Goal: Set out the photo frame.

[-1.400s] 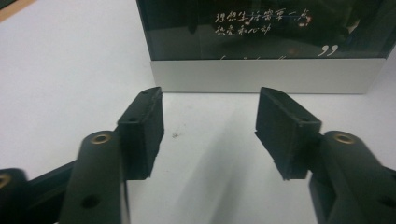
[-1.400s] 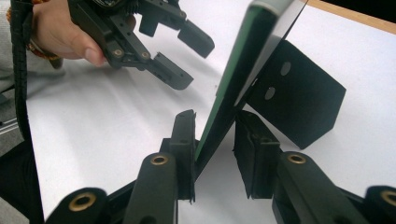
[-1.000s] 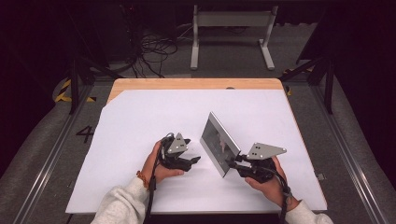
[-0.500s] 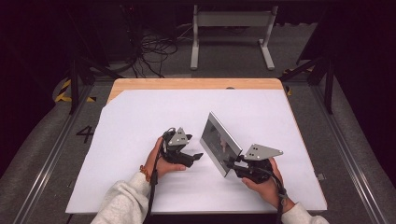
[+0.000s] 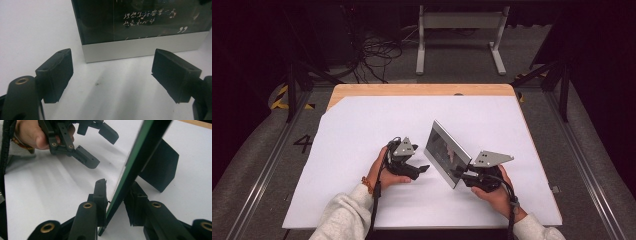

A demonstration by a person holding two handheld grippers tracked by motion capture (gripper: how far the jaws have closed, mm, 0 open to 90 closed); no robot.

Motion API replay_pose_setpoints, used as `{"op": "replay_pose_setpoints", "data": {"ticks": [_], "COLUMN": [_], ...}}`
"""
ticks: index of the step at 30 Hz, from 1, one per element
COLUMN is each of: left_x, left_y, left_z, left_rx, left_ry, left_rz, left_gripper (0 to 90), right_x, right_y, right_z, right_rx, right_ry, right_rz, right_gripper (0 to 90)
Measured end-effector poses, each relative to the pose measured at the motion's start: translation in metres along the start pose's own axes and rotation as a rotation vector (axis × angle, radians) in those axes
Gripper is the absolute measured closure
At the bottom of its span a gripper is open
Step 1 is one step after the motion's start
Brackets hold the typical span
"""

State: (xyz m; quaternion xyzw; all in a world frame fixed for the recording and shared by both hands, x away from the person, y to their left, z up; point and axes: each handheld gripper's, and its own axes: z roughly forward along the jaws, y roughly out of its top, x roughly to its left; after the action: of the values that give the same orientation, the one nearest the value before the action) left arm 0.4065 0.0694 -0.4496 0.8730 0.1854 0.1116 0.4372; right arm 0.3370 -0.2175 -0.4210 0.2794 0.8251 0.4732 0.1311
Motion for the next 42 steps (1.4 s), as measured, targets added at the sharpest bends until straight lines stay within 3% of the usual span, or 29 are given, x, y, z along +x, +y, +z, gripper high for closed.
{"op": "replay_pose_setpoints", "data": {"ticks": [10, 13, 17, 22, 33, 36, 38, 42], "left_x": [0.002, 0.002, 0.008, 0.012, 0.010, 0.010, 0.010, 0.011], "left_y": [0.001, 0.001, 0.005, 0.006, 0.009, 0.009, 0.009, 0.010], "left_z": [0.011, 0.014, 0.015, 0.013, 0.019, 0.018, 0.018, 0.016], "left_rx": [0.025, 0.033, 0.028, 0.012, 0.005, 0.006, 0.016, -0.001], "left_ry": [-0.014, -0.017, -0.031, -0.045, -0.066, -0.060, -0.038, -0.039], "left_rz": [0.016, 0.023, -0.014, -0.027, -0.009, -0.009, -0.002, -0.011], "left_gripper": [18.4, 18.4, 16.7, 16.9, 22.1, 23.0, 23.7, 22.2], "right_x": [-0.012, -0.012, -0.013, -0.016, -0.020, -0.019, -0.017, -0.016], "right_y": [0.002, 0.003, 0.003, 0.004, 0.004, 0.003, 0.001, -0.005], "right_z": [0.001, 0.001, 0.002, 0.003, 0.005, 0.005, 0.004, 0.001], "right_rx": [0.008, 0.012, 0.012, 0.009, -0.005, -0.008, 0.001, 0.010], "right_ry": [0.051, 0.047, 0.037, 0.042, 0.053, 0.040, 0.009, 0.008], "right_rz": [-0.019, -0.029, -0.040, -0.044, -0.033, -0.037, -0.042, -0.046], "right_gripper": [74.2, 74.8, 77.6, 80.1, 81.2, 79.9, 73.3, 74.5]}}
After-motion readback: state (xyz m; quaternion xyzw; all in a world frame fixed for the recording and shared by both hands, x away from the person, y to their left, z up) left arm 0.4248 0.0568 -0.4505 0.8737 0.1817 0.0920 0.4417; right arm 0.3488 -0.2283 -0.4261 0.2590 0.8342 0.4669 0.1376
